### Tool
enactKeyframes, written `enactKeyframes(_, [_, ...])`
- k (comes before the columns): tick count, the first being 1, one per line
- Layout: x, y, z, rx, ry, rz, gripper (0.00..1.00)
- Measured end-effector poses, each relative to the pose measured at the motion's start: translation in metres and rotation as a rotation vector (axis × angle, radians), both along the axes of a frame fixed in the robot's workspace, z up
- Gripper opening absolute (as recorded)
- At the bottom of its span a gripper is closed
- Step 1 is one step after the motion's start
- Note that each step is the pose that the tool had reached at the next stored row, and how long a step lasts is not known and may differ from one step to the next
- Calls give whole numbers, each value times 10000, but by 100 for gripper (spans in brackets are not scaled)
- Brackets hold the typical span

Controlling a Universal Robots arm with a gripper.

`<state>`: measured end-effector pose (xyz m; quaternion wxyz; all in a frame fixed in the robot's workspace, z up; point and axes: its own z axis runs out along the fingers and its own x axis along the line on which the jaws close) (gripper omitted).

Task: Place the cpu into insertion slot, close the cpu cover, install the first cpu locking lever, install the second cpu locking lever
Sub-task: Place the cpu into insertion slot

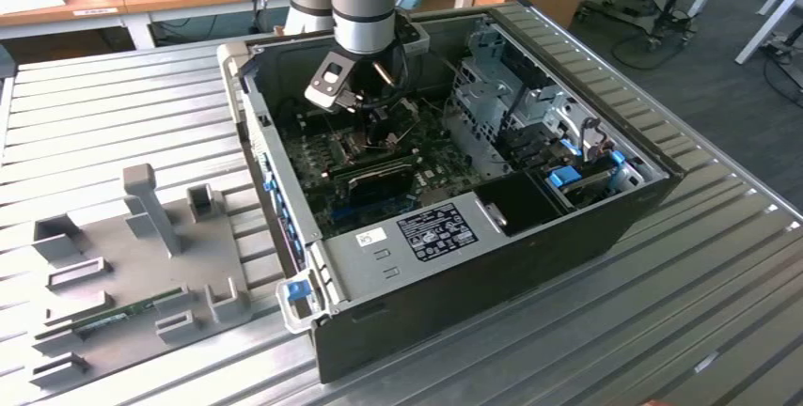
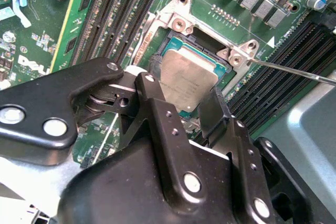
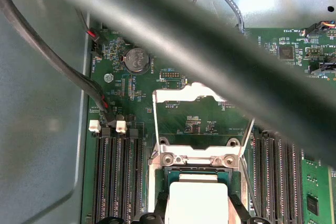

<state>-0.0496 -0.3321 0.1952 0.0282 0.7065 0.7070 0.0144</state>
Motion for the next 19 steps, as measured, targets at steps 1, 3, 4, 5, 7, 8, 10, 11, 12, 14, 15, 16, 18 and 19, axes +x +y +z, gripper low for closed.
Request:
enactKeyframes(1, [0, 0, 0, -1, 0, 0, 53])
enactKeyframes(3, [0, 0, 0, -1, 0, 0, 53])
enactKeyframes(4, [0, 0, 0, 0, 0, 0, 53])
enactKeyframes(5, [0, 0, -1, 0, 0, 0, 53])
enactKeyframes(7, [0, 0, -2, -1, 1, 0, 53])
enactKeyframes(8, [0, 0, -4, 0, 1, 0, 53])
enactKeyframes(10, [0, 0, -5, -2, 1, 0, 53])
enactKeyframes(11, [0, 0, -5, -2, 2, 0, 53])
enactKeyframes(12, [0, 0, -5, -2, 1, 0, 53])
enactKeyframes(14, [0, 0, -6, -1, 0, 0, 53])
enactKeyframes(15, [0, 0, -6, -1, 1, 0, 53])
enactKeyframes(16, [0, 0, -6, -1, 0, 0, 53])
enactKeyframes(18, [1, 1, -9, 6, -6, 0, 53])
enactKeyframes(19, [2, 2, -12, 13, -10, 1, 54])
